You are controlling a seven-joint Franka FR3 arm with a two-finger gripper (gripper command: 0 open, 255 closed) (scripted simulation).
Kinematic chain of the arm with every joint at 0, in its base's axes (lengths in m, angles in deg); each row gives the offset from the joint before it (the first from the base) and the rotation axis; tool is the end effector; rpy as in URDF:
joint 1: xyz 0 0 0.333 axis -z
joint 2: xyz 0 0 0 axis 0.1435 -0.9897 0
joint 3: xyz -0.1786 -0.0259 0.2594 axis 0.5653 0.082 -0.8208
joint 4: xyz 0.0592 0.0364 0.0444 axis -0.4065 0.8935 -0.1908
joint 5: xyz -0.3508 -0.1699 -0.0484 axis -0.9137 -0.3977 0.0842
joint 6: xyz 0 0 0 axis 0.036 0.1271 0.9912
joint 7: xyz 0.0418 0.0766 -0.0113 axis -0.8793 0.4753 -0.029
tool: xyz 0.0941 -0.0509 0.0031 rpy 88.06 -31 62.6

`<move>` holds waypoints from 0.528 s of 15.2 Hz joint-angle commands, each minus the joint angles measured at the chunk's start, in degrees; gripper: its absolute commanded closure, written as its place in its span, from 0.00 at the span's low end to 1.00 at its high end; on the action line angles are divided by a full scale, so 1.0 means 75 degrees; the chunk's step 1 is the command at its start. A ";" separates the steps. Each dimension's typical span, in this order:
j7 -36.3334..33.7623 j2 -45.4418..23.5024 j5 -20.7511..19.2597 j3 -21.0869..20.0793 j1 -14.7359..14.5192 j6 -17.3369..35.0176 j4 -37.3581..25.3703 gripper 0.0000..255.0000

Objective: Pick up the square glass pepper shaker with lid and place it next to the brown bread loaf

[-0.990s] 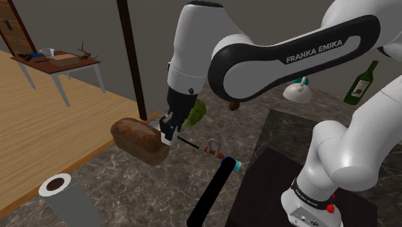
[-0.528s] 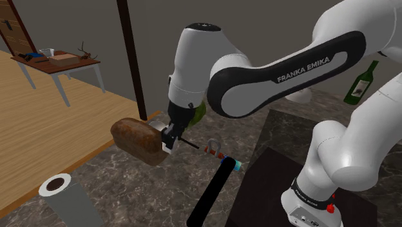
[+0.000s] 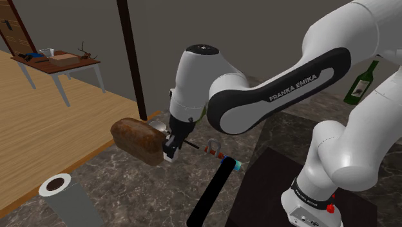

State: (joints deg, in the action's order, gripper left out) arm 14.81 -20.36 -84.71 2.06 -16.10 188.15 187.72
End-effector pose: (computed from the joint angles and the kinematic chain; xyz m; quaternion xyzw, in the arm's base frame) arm 0.3589 0.3259 0.4424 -0.9797 -0.1562 -0.1209 0.0337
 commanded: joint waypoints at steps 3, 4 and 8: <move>-0.0093 -0.0224 -0.0093 -0.0051 0.0027 0.0455 0.0235 1.00; -0.0118 -0.0279 -0.0119 -0.0063 0.0034 0.0564 0.0291 1.00; -0.0231 -0.0521 -0.0243 -0.0112 0.0070 0.1004 0.0501 1.00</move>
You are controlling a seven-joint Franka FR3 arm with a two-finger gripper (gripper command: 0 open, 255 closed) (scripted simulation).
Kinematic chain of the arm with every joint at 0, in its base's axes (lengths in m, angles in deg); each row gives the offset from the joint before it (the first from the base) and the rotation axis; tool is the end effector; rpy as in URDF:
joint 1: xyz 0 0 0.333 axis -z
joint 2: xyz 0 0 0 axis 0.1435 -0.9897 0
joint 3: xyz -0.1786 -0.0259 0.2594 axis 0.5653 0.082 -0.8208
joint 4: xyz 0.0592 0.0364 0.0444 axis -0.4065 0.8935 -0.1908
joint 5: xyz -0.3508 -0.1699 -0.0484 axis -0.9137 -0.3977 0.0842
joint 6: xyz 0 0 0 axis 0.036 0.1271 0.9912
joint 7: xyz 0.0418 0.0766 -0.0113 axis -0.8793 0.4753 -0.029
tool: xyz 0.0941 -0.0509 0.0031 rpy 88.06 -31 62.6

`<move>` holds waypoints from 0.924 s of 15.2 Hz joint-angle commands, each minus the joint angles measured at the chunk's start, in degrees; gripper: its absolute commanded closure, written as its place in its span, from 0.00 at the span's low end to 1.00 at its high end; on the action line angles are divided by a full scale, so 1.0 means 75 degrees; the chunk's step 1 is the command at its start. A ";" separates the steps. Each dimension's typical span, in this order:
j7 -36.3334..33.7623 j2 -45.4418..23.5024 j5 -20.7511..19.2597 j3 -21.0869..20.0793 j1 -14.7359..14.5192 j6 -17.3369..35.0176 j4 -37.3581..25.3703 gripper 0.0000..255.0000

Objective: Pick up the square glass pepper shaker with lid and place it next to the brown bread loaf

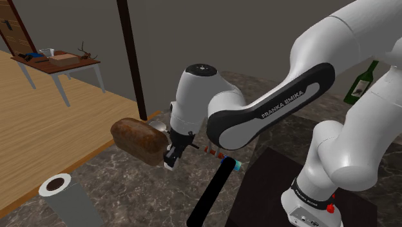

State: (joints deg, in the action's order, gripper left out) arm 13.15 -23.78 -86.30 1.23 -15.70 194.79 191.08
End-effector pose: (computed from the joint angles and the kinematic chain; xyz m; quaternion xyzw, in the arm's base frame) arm 0.3586 0.3274 0.3996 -0.9797 -0.1562 -0.1210 0.0337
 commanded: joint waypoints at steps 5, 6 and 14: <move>-0.0196 -0.0412 -0.0245 -0.0062 0.0074 0.0670 0.0274 1.00; -0.0240 -0.0488 -0.0298 -0.0074 0.0088 0.0780 0.0314 1.00; -0.0533 -0.0929 -0.0658 -0.0125 0.0165 0.1366 0.0491 1.00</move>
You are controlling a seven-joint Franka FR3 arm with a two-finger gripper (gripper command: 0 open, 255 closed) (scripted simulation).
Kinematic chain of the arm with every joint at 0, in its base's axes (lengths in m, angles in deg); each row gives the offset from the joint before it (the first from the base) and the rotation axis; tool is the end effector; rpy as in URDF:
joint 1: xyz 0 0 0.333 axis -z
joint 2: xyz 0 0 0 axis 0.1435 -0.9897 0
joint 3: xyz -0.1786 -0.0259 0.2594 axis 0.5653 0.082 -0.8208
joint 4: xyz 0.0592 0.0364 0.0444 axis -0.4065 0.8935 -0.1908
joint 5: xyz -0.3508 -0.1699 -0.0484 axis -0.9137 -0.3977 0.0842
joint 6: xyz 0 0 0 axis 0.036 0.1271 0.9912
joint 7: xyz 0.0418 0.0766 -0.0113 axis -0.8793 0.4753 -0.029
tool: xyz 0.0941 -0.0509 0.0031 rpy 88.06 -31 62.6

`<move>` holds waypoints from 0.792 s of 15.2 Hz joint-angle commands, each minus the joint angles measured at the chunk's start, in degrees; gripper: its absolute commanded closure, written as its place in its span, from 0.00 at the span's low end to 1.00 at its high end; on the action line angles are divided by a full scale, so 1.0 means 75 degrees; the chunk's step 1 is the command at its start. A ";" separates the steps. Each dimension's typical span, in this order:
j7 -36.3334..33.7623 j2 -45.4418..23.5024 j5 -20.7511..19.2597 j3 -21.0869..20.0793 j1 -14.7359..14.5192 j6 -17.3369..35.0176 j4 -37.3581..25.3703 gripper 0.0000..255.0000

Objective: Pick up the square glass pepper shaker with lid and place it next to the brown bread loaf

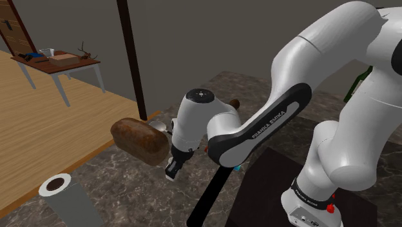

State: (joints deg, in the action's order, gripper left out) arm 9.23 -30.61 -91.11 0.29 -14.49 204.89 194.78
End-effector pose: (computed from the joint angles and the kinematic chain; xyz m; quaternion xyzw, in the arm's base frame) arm 0.3590 0.3265 0.3350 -0.9797 -0.1563 -0.1209 0.0337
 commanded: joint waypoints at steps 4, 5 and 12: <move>-0.0010 -0.0019 -0.0016 0.0000 0.0004 0.0019 -0.0002 1.00; -0.0010 -0.0019 -0.0016 0.0000 0.0004 0.0019 -0.0002 1.00; 0.0147 0.0259 0.0203 0.0010 -0.0041 -0.0234 0.0003 0.00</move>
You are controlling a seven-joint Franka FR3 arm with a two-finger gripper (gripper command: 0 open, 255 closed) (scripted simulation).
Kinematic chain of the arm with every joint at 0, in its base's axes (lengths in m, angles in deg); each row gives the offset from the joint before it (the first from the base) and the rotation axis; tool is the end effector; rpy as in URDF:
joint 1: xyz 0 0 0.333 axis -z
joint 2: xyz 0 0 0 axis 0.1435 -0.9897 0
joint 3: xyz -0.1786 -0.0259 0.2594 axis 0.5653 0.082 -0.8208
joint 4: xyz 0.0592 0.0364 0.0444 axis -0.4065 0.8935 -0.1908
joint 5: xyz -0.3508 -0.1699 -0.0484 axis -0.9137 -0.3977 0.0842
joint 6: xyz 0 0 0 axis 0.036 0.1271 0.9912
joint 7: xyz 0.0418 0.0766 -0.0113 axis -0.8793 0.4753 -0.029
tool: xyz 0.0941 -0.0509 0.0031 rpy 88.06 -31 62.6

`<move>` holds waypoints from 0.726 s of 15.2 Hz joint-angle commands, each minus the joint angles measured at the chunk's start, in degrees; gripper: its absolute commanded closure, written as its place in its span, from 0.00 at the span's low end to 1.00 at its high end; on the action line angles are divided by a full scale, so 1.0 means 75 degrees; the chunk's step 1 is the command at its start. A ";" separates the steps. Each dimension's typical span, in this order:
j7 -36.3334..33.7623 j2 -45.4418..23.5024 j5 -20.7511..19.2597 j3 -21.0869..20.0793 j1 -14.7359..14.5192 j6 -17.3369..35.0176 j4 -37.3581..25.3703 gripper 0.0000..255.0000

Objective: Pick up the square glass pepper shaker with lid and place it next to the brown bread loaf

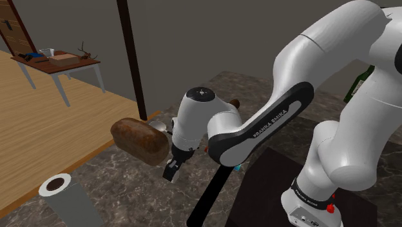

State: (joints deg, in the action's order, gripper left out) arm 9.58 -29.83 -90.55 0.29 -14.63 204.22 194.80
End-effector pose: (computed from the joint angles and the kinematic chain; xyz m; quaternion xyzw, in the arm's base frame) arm 0.3577 0.3263 0.3398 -0.9797 -0.1562 -0.1213 0.0338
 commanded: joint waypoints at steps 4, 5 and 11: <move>0.0425 0.0878 0.0582 0.0089 -0.0163 -0.0881 -0.0054 0.00; 0.0424 0.0878 0.0581 0.0090 -0.0164 -0.0881 -0.0054 0.00; 0.0424 0.0878 0.0581 0.0091 -0.0165 -0.0881 -0.0054 0.00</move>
